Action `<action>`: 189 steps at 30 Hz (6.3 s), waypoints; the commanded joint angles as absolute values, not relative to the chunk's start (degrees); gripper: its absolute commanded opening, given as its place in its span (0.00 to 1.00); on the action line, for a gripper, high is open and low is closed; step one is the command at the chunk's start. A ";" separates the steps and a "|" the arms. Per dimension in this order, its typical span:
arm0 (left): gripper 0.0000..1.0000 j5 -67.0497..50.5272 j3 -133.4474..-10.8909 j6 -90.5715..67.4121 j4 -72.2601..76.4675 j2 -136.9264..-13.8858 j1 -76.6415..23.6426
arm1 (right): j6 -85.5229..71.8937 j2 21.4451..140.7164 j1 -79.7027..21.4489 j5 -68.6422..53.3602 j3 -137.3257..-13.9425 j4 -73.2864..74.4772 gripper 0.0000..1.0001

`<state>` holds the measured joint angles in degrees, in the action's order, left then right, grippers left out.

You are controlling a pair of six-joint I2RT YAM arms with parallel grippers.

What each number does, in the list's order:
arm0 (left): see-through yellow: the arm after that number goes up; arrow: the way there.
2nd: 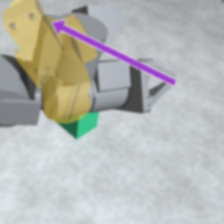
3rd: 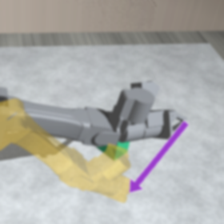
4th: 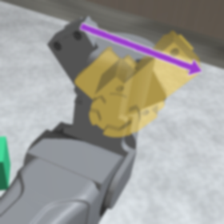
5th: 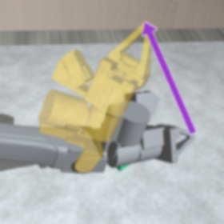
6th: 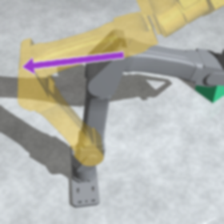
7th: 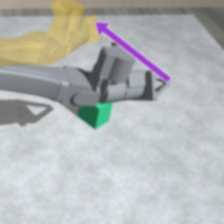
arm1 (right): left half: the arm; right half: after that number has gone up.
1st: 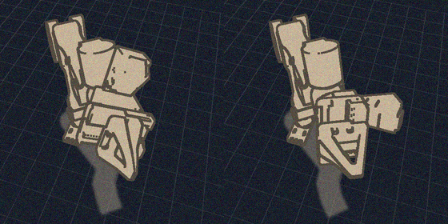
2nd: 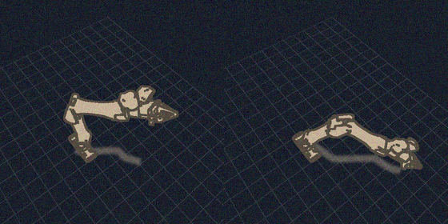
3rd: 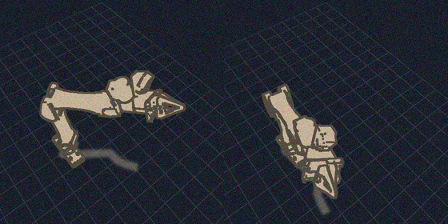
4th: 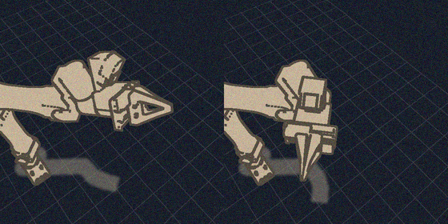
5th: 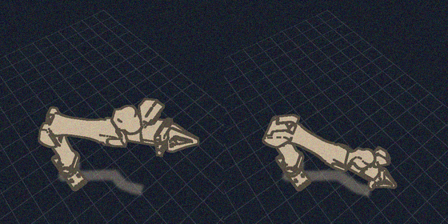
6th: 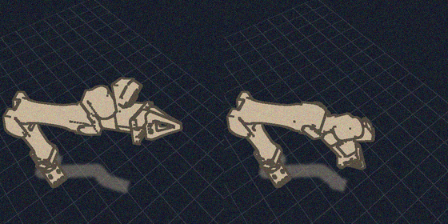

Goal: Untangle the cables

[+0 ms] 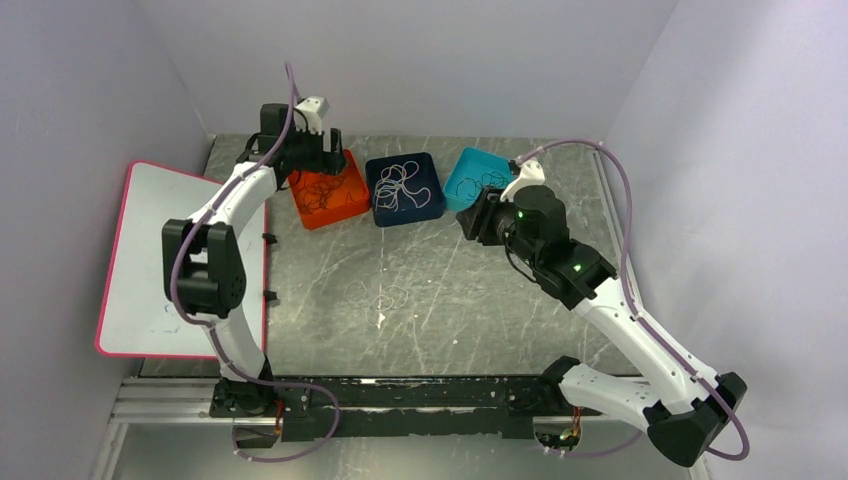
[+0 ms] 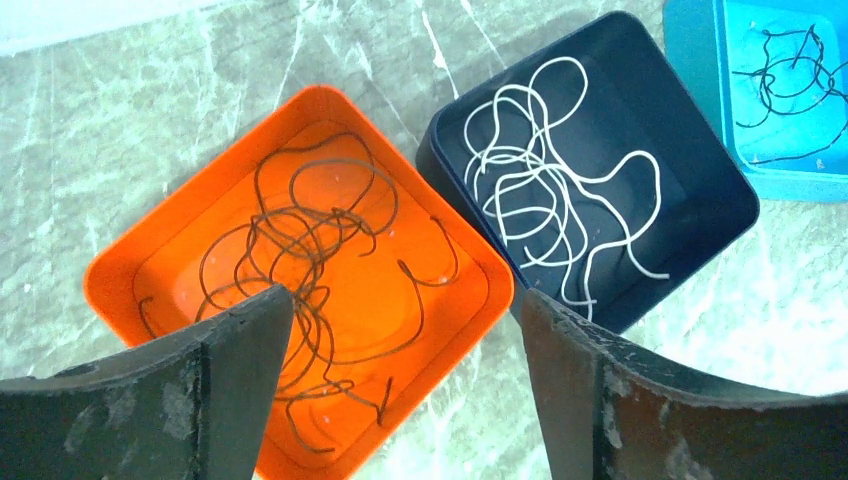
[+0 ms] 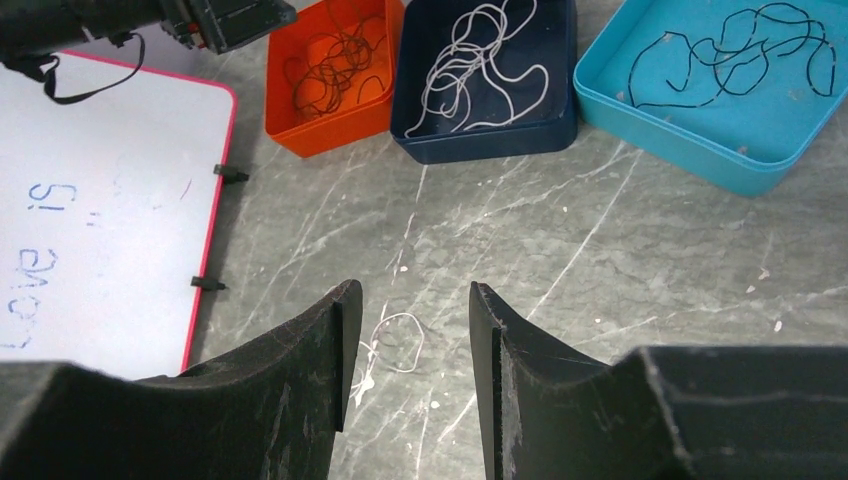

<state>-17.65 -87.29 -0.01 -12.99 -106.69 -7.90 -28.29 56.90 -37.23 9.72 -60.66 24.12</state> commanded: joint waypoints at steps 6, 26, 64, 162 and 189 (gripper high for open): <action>0.71 -16.47 -86.67 -0.88 -10.45 -105.95 -7.38 | -28.16 58.45 -37.34 7.76 -60.04 22.48 0.47; 0.55 -16.00 -103.37 1.16 -6.99 -127.30 -7.36 | -27.89 56.42 -37.34 10.20 -60.01 26.03 0.47; 0.73 -13.07 -95.87 1.02 -5.80 -117.29 -7.47 | -28.80 56.12 -37.32 9.14 -59.06 26.10 0.48; 0.72 -16.39 -47.97 -15.50 -4.13 -63.37 -13.01 | -38.45 97.05 -47.55 -5.52 -47.04 -1.01 0.35; 0.73 -15.74 -46.96 -15.44 -4.22 -62.83 -12.99 | -39.79 97.99 -47.56 -6.53 -46.93 -4.93 0.17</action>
